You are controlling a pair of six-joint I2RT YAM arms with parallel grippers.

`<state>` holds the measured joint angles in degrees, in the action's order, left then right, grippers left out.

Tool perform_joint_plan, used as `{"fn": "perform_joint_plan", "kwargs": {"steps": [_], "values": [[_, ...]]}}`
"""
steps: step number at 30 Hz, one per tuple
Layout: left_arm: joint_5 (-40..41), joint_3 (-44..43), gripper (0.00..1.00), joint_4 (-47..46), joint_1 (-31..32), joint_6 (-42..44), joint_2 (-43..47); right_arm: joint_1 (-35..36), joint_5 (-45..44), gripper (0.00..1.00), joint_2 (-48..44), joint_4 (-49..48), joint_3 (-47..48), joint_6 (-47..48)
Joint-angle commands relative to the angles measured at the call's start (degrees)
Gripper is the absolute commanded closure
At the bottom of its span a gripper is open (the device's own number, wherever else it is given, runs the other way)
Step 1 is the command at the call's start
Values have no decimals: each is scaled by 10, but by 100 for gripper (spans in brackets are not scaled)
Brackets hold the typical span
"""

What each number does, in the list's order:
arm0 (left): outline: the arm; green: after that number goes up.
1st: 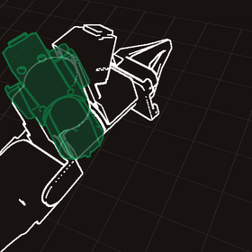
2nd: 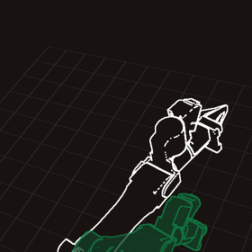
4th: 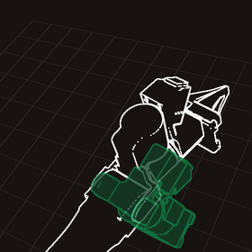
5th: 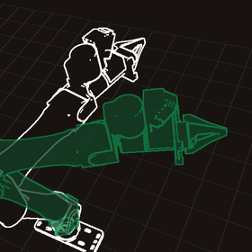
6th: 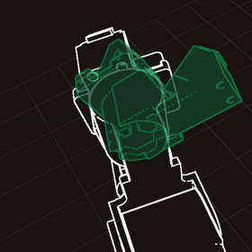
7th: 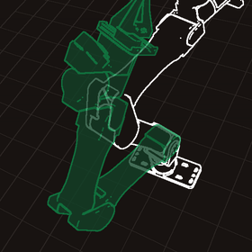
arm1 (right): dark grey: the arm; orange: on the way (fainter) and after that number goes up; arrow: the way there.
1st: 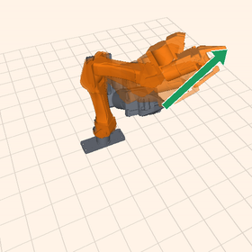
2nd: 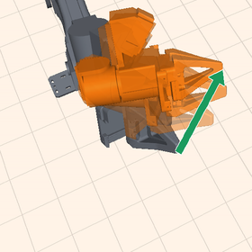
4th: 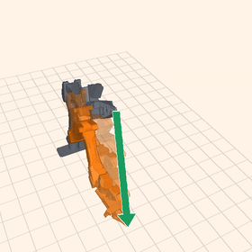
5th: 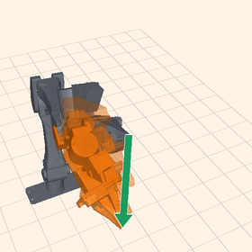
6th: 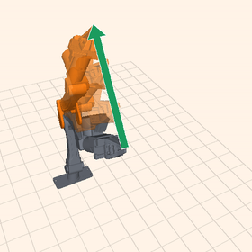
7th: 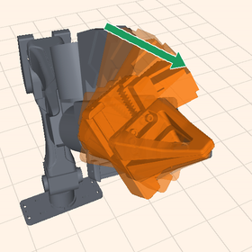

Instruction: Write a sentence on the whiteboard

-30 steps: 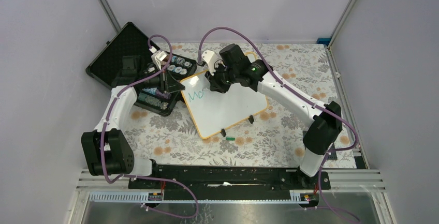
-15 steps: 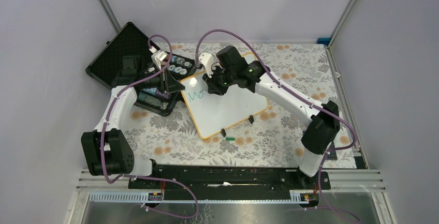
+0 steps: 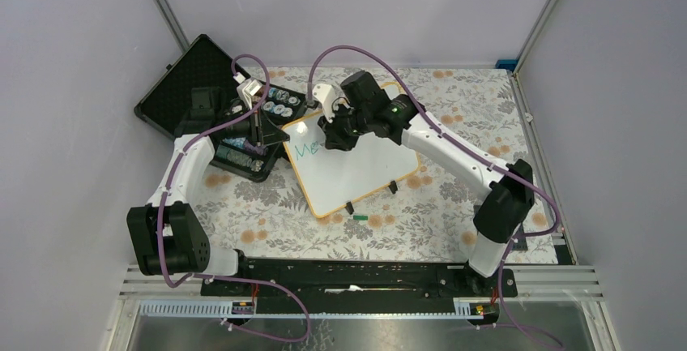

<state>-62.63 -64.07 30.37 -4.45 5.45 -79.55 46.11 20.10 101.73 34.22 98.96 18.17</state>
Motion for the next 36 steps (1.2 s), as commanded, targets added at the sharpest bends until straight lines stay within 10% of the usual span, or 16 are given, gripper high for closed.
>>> {"fn": "perform_joint_plan", "kwargs": {"steps": [1, 36], "values": [[14, 3, 100, -17, 6, 25, 13, -22, 47, 100, -53, 4, 10, -5], [40, 3, 100, -13, 8, 41, 19, -54, 86, 100, -46, -36, -36, -7]]}}
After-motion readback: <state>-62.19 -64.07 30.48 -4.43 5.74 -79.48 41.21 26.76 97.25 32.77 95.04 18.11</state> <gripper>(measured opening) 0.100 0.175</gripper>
